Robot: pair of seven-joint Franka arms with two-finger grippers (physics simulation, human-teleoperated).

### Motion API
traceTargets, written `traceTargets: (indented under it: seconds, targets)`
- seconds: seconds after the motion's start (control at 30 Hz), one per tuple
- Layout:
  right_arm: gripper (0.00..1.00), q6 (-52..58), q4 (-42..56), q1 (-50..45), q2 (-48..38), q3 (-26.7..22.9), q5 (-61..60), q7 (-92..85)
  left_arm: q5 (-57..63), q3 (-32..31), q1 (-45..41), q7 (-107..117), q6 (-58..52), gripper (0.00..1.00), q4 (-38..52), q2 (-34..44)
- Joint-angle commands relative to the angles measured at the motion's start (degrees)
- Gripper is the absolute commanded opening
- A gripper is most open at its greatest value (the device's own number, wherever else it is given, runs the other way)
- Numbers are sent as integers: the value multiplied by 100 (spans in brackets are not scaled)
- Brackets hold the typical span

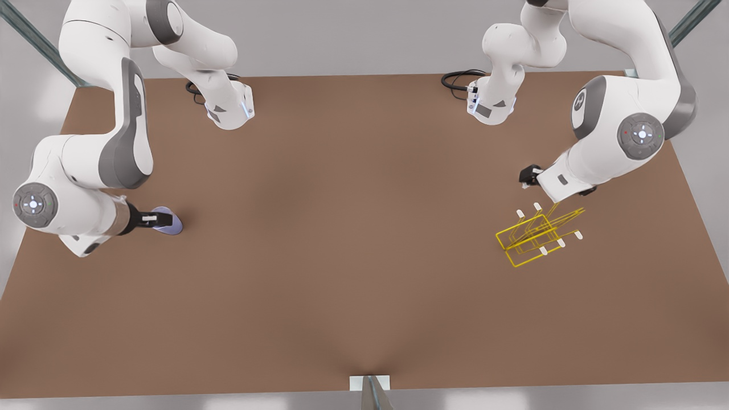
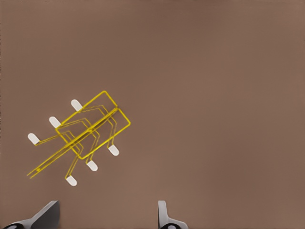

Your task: Place the cup on the cup holder

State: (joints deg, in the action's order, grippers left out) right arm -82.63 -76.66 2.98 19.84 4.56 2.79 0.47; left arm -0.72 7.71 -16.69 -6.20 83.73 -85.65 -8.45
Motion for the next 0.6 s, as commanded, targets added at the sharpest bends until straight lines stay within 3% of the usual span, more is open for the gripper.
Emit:
traceTargets:
  seconds: [0.0,0.17,0.3,0.57]
  targets:
    - [100,-500,2,-8,-7,1,3,59,11,2,8,-425,372,100,13,-16]
    - [100,-798,-542,-245,-323,-105,117,76,2,55,16,-373,285,100,-57,-271]
    - [100,-2081,-2318,-113,-982,-96,-68,50,-42,37,8,-364,-102,100,-48,-333]
    - [100,-3162,-2898,660,-684,-210,-59,-451,-51,2,-19,-355,-23,100,-48,-359]
